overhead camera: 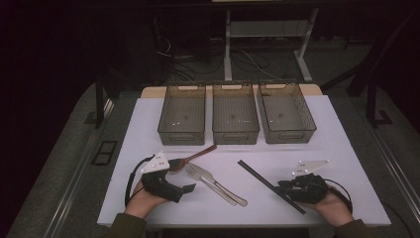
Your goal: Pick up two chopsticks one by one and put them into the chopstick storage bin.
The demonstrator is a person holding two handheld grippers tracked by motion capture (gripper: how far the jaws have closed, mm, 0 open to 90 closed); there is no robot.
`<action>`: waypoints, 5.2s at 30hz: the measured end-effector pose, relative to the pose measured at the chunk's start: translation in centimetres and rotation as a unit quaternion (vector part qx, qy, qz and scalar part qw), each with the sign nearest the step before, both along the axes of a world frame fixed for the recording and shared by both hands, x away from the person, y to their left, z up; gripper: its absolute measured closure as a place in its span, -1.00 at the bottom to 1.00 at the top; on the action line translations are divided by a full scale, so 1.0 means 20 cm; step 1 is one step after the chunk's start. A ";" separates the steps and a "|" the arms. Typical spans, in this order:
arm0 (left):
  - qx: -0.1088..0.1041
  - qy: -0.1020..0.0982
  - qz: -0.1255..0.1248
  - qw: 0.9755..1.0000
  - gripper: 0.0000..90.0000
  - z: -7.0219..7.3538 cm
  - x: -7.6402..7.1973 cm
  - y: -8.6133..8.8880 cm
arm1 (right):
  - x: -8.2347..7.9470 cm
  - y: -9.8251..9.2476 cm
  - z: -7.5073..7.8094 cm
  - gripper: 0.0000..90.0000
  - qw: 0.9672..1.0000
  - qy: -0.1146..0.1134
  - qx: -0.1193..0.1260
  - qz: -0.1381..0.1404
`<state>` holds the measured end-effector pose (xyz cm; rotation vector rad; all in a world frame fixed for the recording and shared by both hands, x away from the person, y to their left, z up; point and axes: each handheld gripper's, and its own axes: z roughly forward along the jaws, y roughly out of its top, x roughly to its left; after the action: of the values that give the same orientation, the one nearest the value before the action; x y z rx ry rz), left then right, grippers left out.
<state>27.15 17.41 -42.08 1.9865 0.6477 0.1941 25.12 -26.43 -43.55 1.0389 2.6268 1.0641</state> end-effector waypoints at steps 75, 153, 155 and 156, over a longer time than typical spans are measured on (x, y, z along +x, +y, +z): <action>0.003 0.000 -0.006 1.000 -1.00 0.00 0.00 -0.01 | 0.01 0.02 -0.04 0.89 0.999 -0.004 -0.031 -0.022; -0.012 -0.007 -0.012 1.000 -1.00 -0.03 -0.01 -0.02 | 0.17 -0.06 0.31 0.89 0.985 -0.106 0.131 -0.028; -0.010 -0.007 -0.012 1.000 -1.00 -0.03 -0.01 -0.02 | 0.19 -0.05 0.32 0.89 0.985 -0.109 0.131 -0.028; -0.010 -0.007 -0.012 1.000 -1.00 -0.03 -0.01 -0.02 | 0.19 -0.04 0.33 0.89 0.985 -0.109 0.132 -0.028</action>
<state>27.03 16.98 -42.63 1.9709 0.6141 0.1850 28.98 -27.24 -37.04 0.9712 2.3170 1.4517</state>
